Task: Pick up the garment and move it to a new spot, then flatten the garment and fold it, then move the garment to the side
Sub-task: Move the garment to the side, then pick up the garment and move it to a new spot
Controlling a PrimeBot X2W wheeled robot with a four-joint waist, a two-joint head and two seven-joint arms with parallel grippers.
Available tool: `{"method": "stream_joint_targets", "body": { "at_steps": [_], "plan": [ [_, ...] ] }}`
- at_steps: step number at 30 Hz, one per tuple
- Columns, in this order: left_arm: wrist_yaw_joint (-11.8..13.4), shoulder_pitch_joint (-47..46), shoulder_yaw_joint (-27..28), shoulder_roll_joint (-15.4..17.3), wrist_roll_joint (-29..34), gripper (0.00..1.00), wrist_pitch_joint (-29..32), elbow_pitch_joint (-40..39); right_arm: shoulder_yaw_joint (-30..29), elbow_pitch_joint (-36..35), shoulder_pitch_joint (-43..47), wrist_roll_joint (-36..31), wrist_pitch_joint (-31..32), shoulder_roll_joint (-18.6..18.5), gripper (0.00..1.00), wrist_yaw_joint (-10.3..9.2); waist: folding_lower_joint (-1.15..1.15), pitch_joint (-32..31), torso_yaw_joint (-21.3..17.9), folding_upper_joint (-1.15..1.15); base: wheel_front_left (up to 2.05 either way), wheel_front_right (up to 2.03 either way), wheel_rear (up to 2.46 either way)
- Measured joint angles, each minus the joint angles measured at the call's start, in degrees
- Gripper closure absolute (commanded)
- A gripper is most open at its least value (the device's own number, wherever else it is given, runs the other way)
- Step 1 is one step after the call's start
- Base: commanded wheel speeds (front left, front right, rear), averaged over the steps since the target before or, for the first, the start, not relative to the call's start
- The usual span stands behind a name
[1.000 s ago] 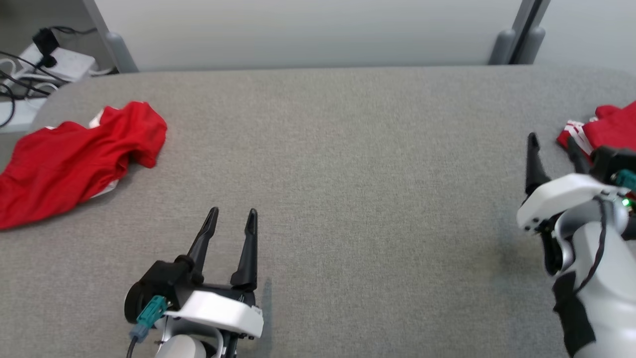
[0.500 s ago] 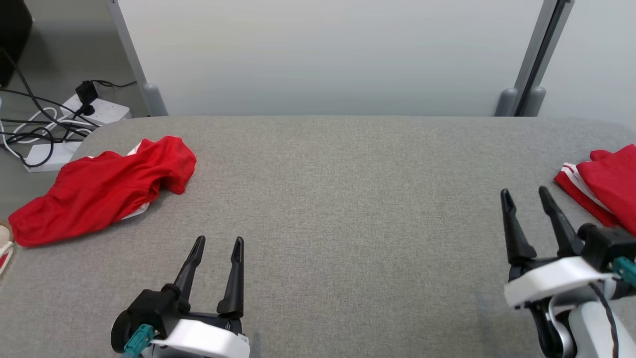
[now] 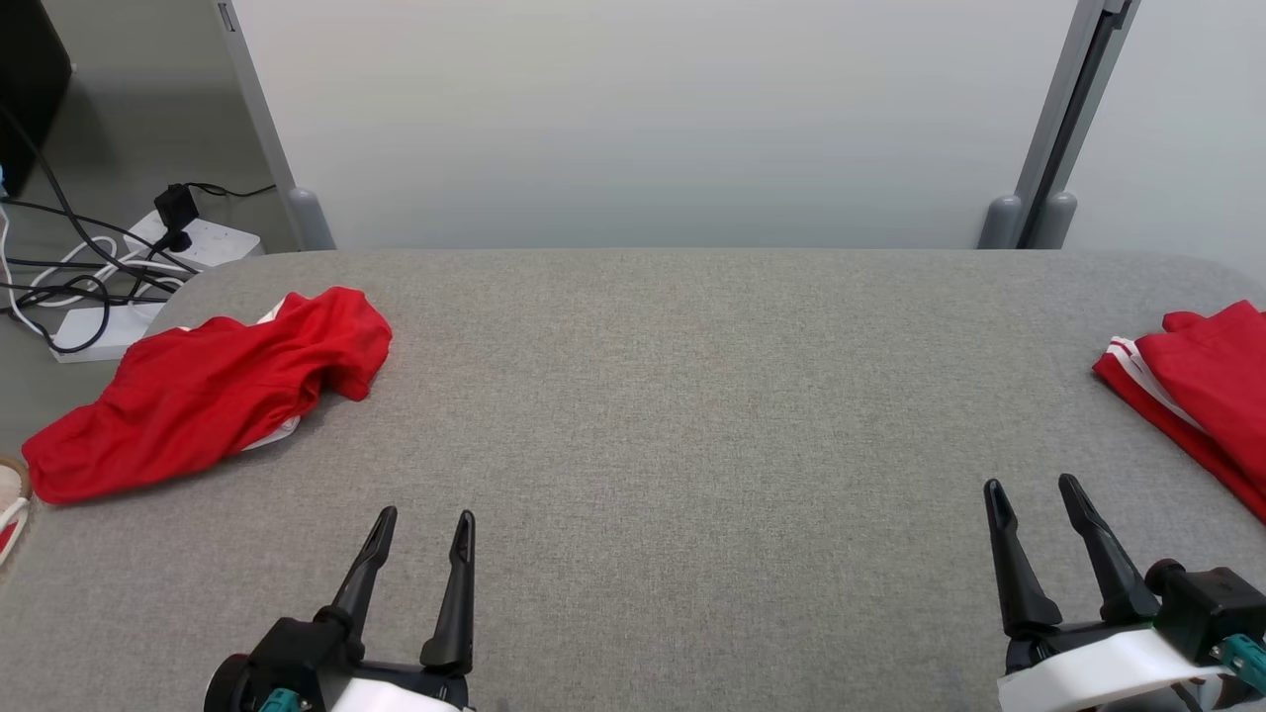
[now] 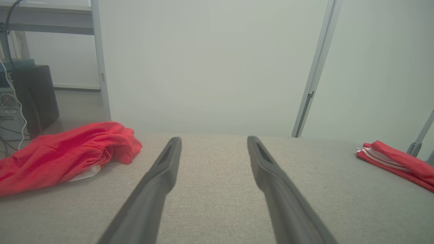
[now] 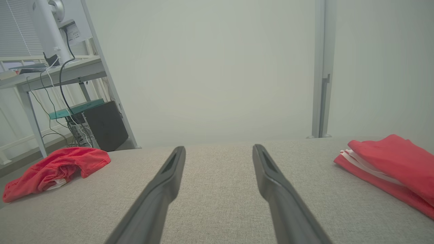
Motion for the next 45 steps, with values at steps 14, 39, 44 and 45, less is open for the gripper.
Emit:
{"method": "stream_joint_targets", "body": {
  "at_steps": [14,39,44,45],
  "plan": [
    [0.5,0.0,0.0,0.0,0.3,0.00,0.0,0.1,0.2,0.4,0.0,-0.1,0.0,0.2,0.00,0.00,0.00,0.1,0.7,0.00,0.00,0.00,0.00],
    [2.0,-0.1,1.9,0.0,4.0,0.00,0.0,-1.0,1.9,0.4,0.0,1.1,0.0,1.9,0.00,0.00,0.00,-0.3,15.2,0.00,0.00,0.00,0.00],
    [2.0,-0.1,2.7,0.0,4.5,0.00,0.0,-1.5,2.7,0.4,0.0,1.2,0.0,2.0,0.00,0.00,0.00,-0.2,19.2,0.00,0.00,0.00,0.00],
    [2.0,-0.1,2.9,0.0,4.6,0.00,0.0,-1.5,2.8,0.4,0.0,1.2,0.0,2.1,0.00,0.00,0.00,-0.2,19.9,0.00,0.00,0.00,0.00]
  ]
}}
